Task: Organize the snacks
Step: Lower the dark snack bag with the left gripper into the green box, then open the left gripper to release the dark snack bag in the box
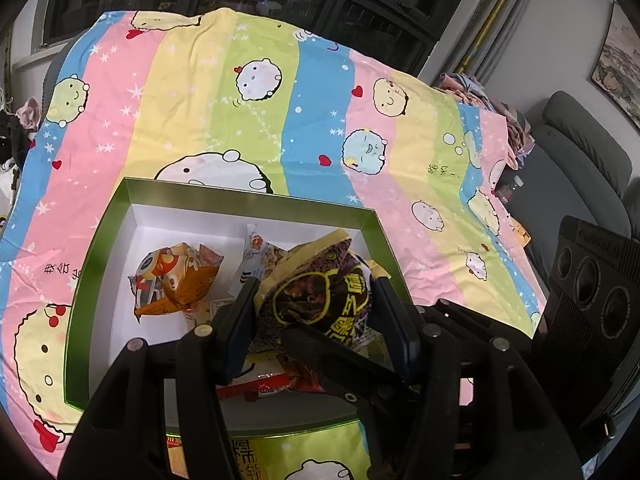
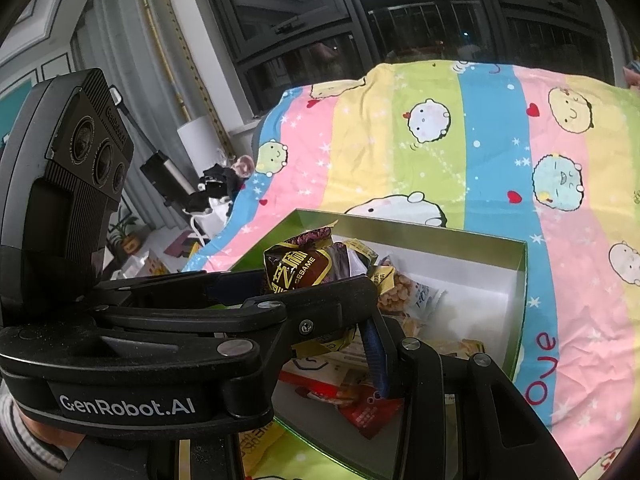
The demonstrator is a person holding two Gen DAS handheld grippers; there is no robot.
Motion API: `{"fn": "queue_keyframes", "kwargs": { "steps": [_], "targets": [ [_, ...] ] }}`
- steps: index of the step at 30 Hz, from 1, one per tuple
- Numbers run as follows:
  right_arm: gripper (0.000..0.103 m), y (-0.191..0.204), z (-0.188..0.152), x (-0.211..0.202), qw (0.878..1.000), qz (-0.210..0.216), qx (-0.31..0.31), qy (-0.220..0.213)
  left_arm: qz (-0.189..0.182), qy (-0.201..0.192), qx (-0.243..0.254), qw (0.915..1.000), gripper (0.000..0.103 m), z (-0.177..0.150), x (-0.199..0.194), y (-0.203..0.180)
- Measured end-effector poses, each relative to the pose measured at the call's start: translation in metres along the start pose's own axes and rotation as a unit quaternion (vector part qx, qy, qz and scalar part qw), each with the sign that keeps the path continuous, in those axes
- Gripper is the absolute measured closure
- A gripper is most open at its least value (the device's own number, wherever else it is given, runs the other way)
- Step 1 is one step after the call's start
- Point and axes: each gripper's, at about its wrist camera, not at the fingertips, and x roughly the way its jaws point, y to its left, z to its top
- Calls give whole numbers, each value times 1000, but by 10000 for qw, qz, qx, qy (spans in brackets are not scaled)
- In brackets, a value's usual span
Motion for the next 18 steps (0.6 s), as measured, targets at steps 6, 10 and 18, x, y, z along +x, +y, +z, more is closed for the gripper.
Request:
{"fn": "queue_keyframes", "kwargs": {
  "steps": [6,10,18],
  "targets": [
    [61,-3,0,5,9999,-11,54,104,-11,98,-56,9999,46,1,8,3],
    [61,-5,-1,9,9997,-20,86,208,-31,176,-125,9998,46,1,13,5],
    [61,-10,-3,17,9990,-41,138,428,-75,364,-272,9989,46,-1,24,12]
  ]
}}
